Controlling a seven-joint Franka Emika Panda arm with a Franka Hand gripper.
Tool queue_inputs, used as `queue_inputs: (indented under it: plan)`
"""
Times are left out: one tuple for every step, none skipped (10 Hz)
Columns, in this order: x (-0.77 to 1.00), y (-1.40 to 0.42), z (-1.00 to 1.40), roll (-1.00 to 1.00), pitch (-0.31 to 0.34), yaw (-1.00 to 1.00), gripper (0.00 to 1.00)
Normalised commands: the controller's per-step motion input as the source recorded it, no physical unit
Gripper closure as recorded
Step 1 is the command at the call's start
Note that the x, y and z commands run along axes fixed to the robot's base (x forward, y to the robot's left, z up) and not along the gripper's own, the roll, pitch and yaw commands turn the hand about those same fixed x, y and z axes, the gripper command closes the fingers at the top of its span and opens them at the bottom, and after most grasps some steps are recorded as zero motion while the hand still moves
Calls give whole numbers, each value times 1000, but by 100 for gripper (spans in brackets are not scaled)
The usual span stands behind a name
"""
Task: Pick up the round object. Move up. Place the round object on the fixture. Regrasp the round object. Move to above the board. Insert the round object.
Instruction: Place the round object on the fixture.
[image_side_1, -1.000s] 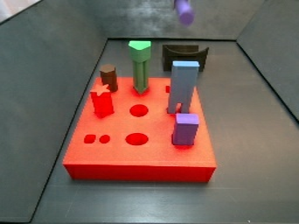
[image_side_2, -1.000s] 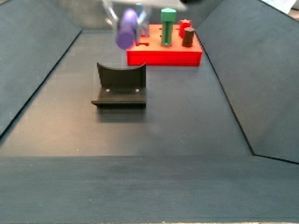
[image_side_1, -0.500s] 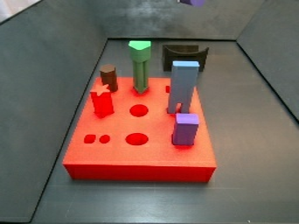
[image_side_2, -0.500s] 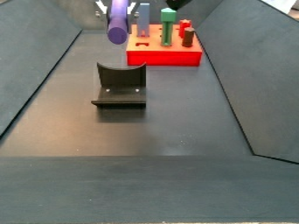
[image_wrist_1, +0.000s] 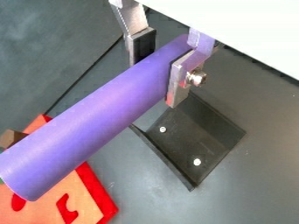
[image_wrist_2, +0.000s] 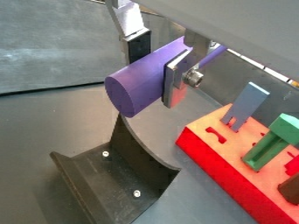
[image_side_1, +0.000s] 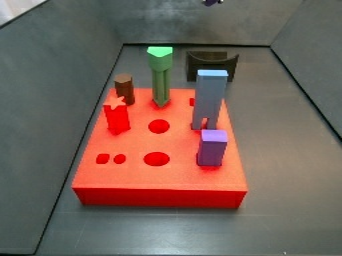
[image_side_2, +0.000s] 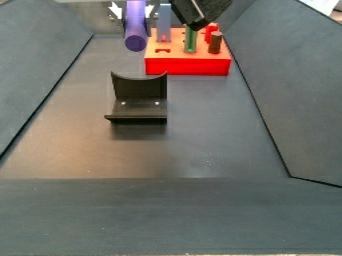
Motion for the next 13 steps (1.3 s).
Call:
queue_inputs:
  plan:
    - [103, 64, -1000, -1000, 49, -142, 100]
    - [108, 72, -1000, -1000, 38, -144, 100]
    - [114, 75, -1000, -1000, 47, -144, 100]
    - [128, 77, -1000, -1000, 71, -146, 100]
    - [139, 87, -1000, -1000, 78, -158, 100]
    - [146, 92, -1000, -994, 77, -173, 100]
    - [152, 96, -1000, -887, 68, -167, 100]
    - [167, 105, -1000, -614, 51, -150, 100]
    - [175, 110, -1000, -507, 44, -144, 100]
    - [187, 116, -1000, -308, 39, -130, 100]
    - [192, 115, -1000, -223, 32, -120, 100]
    - [173, 108, -872, -185, 22, -110, 100]
    - [158, 98, -752, -181, 16, -107, 100]
